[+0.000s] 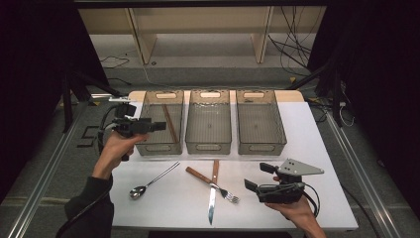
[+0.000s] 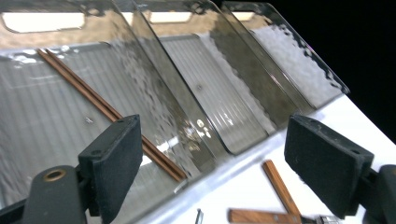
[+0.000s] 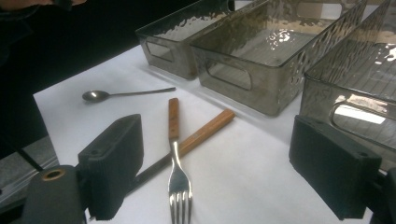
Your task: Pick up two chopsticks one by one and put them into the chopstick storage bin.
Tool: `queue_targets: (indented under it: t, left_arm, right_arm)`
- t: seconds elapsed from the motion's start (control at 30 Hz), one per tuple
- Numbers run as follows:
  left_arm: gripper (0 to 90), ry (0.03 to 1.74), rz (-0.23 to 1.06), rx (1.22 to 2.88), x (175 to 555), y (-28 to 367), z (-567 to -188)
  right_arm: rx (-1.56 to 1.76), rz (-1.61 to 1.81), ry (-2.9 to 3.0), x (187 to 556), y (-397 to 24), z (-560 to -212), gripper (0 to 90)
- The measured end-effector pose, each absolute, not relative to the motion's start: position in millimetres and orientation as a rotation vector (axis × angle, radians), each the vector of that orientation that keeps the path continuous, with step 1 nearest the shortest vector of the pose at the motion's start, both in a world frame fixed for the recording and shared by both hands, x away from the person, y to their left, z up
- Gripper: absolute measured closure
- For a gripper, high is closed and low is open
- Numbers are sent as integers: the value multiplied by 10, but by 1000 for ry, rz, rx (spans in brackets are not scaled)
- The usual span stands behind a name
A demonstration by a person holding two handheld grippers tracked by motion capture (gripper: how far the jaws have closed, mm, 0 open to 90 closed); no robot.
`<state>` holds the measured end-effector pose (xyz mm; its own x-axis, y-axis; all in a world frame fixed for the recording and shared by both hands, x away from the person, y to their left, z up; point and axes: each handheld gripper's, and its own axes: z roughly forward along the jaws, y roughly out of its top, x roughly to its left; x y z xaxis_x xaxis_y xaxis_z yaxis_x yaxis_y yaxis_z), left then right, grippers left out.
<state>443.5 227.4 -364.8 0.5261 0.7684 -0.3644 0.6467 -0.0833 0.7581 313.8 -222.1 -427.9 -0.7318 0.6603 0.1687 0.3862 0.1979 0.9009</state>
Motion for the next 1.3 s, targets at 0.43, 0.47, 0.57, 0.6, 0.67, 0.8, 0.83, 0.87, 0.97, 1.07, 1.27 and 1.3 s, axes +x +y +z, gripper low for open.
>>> queue_targets:
  t: [0.43, 0.47, 0.57, 0.6, 0.67, 0.8, 0.83, 0.87, 0.97, 1.07, 1.27, 1.3]
  left_arm:
    - [191, 1115, 171, 1862, 4040, 2224, -3978]
    - [191, 1115, 173, 1876, 4032, 2217, -3999]
    - [191, 1113, 184, 1906, 3985, 2210, -4052]
    - [191, 1111, 184, 1914, 3969, 2207, -4075]
    - [191, 1117, 191, 1939, 3943, 2200, -4118]
    - [187, 1122, 189, 1979, 3916, 2212, -4194]
    - [187, 1130, 196, 1988, 3911, 2210, -4213]
    - [187, 1138, 198, 2003, 3907, 2210, -4230]
    - [187, 1151, 191, 2045, 3903, 2210, -4286]
    - [187, 1163, 197, 2087, 3899, 2205, -4331]
    - [187, 1172, 201, 2140, 3881, 2203, -4404]
    - [187, 1175, 196, 2146, 3876, 2197, -4414]
  right_arm:
    - [987, 1559, 2194, 3110, -2248, -4313, 186]
    - [988, 1557, 2195, 3108, -2250, -4317, 186]
    - [982, 1542, 2194, 3098, -2251, -4327, 185]
    - [979, 1537, 2196, 3094, -2254, -4330, 186]
    - [973, 1528, 2193, 3089, -2264, -4338, 185]
    - [986, 1531, 2189, 3089, -2286, -4345, 184]
    - [988, 1534, 2188, 3089, -2288, -4348, 184]
    - [988, 1532, 2190, 3088, -2289, -4351, 183]
    - [991, 1530, 2193, 3088, -2287, -4366, 182]
    - [992, 1526, 2194, 3086, -2282, -4376, 182]
    - [996, 1523, 2192, 3086, -2284, -4373, 182]
    - [996, 1521, 2193, 3085, -2284, -4374, 182]
